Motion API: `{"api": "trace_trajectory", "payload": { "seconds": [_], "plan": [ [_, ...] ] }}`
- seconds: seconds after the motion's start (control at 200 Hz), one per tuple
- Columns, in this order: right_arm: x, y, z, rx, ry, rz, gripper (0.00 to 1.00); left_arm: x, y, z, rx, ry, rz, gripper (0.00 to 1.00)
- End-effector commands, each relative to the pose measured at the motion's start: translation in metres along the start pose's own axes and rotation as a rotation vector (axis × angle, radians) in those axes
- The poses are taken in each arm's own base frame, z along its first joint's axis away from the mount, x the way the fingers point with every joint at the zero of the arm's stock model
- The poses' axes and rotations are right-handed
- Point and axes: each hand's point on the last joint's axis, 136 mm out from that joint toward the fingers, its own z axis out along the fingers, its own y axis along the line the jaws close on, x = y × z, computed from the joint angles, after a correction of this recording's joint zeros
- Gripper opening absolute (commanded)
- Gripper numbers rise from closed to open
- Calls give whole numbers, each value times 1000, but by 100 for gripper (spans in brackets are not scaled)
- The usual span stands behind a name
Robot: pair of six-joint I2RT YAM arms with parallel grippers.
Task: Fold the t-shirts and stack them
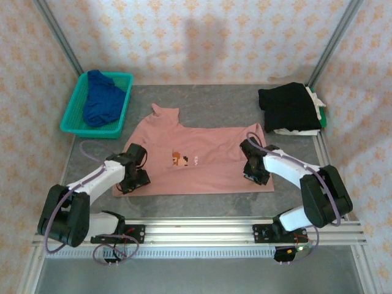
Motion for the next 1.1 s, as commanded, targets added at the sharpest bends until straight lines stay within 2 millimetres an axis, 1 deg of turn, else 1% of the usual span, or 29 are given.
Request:
{"api": "trace_trajectory", "payload": {
  "seconds": [0.0, 0.035, 0.1, 0.15, 0.225, 0.29, 0.345, 0.45, 0.475, 0.56, 0.626, 0.681, 0.736, 0.771, 0.781, 0.791, 0.951, 1.031, 1.096],
  "plan": [
    [-26, 7, -34, 0, -94, -32, 30, -15, 3, -29, -32, -58, -26, 69],
    [-35, 11, -40, 6, -122, -40, 31, -26, 1, -40, -48, -90, -7, 70],
    [-50, 12, -44, 45, -160, -51, 32, -47, -9, -59, -51, -141, 22, 72],
    [-60, 12, -43, 77, -180, -57, 32, -62, -21, -67, -31, -173, 44, 74],
    [-73, 9, -38, 98, -183, -46, 35, -82, -37, -71, -21, -205, 75, 75],
    [-82, 12, -31, 76, -166, -40, 39, -98, -46, -69, -59, -208, 106, 76],
    [-87, 17, -25, 42, -156, -43, 42, -112, -53, -63, -94, -206, 125, 76],
    [-98, 15, -19, 55, -158, -34, 43, -138, -58, -47, -152, -195, 119, 74],
    [-99, 14, -18, 64, -158, -31, 44, -143, -59, -42, -162, -189, 141, 74],
    [-104, 11, -13, 78, -153, -30, 44, -161, -62, -25, -159, -159, 121, 68],
    [-107, 10, -11, 80, -156, -27, 44, -172, -67, -17, -140, -144, 117, 63],
    [-106, 12, -8, 72, -153, -34, 44, -178, -72, -13, -138, -137, 120, 60],
    [-107, 11, -5, 80, -151, -34, 45, -182, -80, -10, -117, -136, 127, 60],
    [-108, 10, -4, 90, -153, -31, 44, -185, -83, -13, -105, -143, 126, 60],
    [-108, 10, -4, 91, -154, -32, 44, -184, -83, -5, -115, -125, 131, 60],
    [-109, 10, -4, 90, -155, -32, 44, -183, -84, -2, -113, -118, 134, 59],
    [-110, 12, 2, 83, -154, -27, 43, -178, -93, 15, -82, -71, 150, 55],
    [-110, 11, 5, 94, -148, -26, 37, -175, -94, 21, -77, -54, 156, 48],
    [-110, 10, 6, 102, -142, -27, 33, -172, -95, 22, -70, -45, 159, 38]
  ]
}}
